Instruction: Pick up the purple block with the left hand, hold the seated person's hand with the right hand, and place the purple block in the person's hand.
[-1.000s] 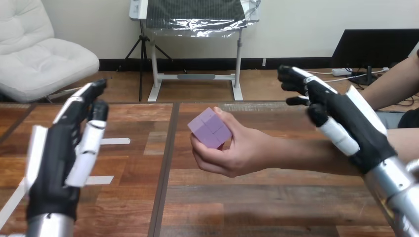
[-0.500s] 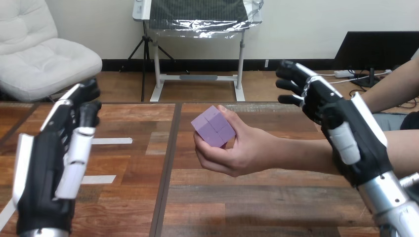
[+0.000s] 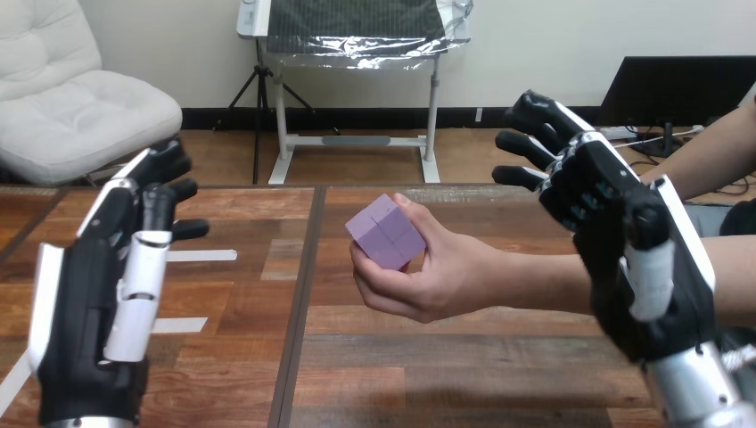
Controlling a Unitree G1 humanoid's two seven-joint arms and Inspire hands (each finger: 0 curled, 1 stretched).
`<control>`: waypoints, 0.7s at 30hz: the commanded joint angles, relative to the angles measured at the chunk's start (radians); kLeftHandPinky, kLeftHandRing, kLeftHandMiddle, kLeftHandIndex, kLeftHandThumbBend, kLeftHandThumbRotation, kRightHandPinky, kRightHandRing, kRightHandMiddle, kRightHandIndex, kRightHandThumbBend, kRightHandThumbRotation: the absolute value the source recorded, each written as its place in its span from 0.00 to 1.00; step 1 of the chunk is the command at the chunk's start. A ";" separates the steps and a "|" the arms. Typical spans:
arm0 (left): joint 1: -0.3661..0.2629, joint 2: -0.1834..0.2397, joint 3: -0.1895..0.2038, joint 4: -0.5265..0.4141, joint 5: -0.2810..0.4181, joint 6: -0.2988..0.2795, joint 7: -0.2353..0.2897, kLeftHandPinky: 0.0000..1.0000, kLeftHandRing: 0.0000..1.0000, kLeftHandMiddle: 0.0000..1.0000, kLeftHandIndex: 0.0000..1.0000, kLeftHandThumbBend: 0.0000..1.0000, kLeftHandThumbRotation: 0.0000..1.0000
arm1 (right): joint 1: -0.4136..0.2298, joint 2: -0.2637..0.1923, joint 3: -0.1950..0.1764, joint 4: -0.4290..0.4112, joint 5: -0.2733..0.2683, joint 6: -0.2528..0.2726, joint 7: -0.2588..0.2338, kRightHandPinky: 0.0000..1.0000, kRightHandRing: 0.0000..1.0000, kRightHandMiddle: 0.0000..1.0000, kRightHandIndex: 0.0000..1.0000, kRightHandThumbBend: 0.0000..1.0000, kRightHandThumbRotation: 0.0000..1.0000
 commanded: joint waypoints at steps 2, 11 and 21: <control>-0.033 -0.024 -0.024 -0.064 -0.003 -0.026 0.002 0.68 0.83 0.84 0.80 0.41 0.89 | 0.010 0.043 0.017 -0.066 0.028 0.011 0.001 0.82 0.88 0.89 0.88 0.90 0.94; -0.039 -0.034 -0.059 -0.067 0.004 -0.038 0.003 0.67 0.81 0.82 0.79 0.48 0.87 | 0.057 0.090 0.046 -0.084 0.037 0.004 0.010 0.83 0.88 0.89 0.88 0.90 0.91; -0.027 -0.041 -0.106 -0.090 0.008 -0.023 0.006 0.65 0.79 0.80 0.77 0.58 0.85 | 0.115 0.106 0.067 -0.130 0.041 0.036 0.013 0.83 0.88 0.89 0.88 0.91 0.89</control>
